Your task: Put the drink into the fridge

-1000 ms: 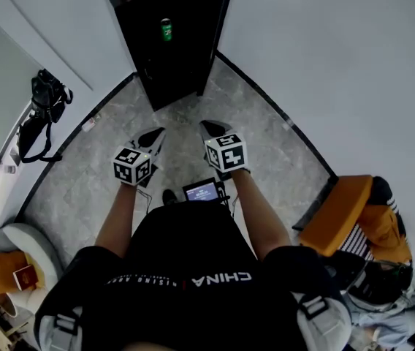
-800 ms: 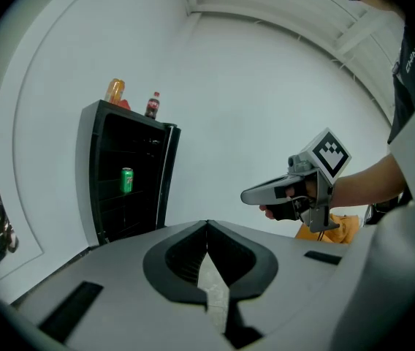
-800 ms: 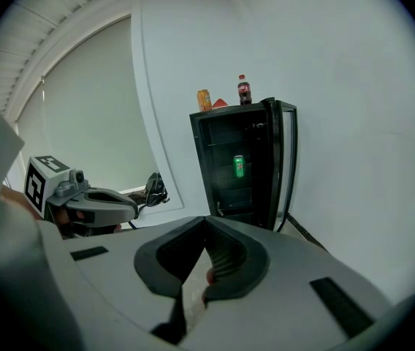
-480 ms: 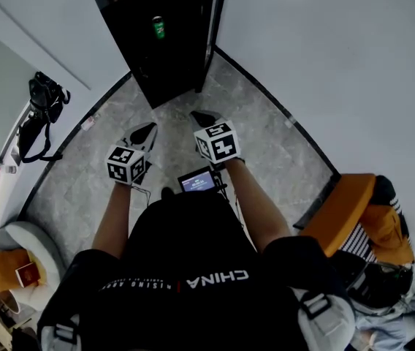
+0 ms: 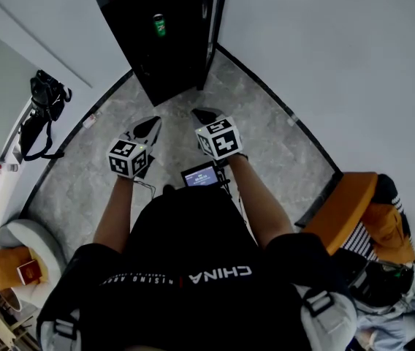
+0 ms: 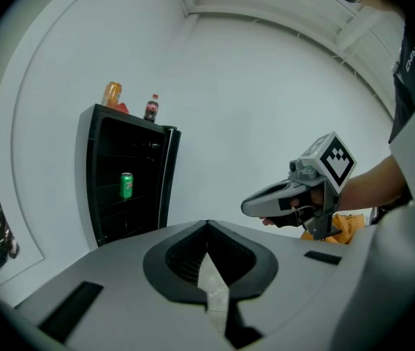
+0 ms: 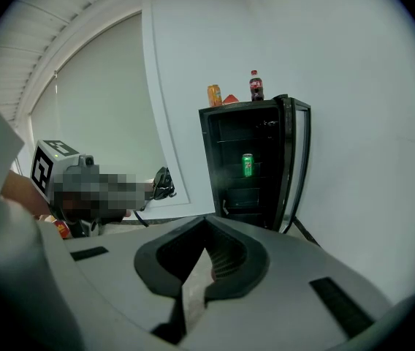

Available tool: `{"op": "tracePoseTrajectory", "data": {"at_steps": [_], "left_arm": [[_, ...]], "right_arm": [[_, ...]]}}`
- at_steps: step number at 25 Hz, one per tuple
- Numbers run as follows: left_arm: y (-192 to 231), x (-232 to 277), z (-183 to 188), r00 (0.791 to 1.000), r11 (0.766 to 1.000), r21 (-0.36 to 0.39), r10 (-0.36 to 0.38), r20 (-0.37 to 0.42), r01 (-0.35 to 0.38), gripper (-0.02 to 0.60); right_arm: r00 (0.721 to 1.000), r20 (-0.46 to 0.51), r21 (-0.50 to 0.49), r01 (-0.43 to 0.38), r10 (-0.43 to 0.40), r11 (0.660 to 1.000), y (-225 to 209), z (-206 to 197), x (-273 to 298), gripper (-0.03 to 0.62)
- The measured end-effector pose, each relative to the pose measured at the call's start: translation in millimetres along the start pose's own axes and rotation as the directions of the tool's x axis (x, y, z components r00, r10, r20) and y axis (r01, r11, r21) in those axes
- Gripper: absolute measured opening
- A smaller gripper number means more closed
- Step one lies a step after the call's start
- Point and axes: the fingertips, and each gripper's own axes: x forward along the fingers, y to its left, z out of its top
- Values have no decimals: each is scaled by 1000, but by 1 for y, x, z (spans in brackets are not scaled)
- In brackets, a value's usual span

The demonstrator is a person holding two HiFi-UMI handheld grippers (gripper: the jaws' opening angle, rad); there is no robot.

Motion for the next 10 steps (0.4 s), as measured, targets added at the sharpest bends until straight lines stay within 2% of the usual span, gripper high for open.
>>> {"op": "tracePoseTrajectory", "data": {"at_steps": [10], "left_arm": [[-11, 2, -3, 1000, 999, 30, -18, -15, 19, 12]], "right_arm": [[1000, 0, -7, -1, 1, 1000, 3, -4, -6, 15]]}}
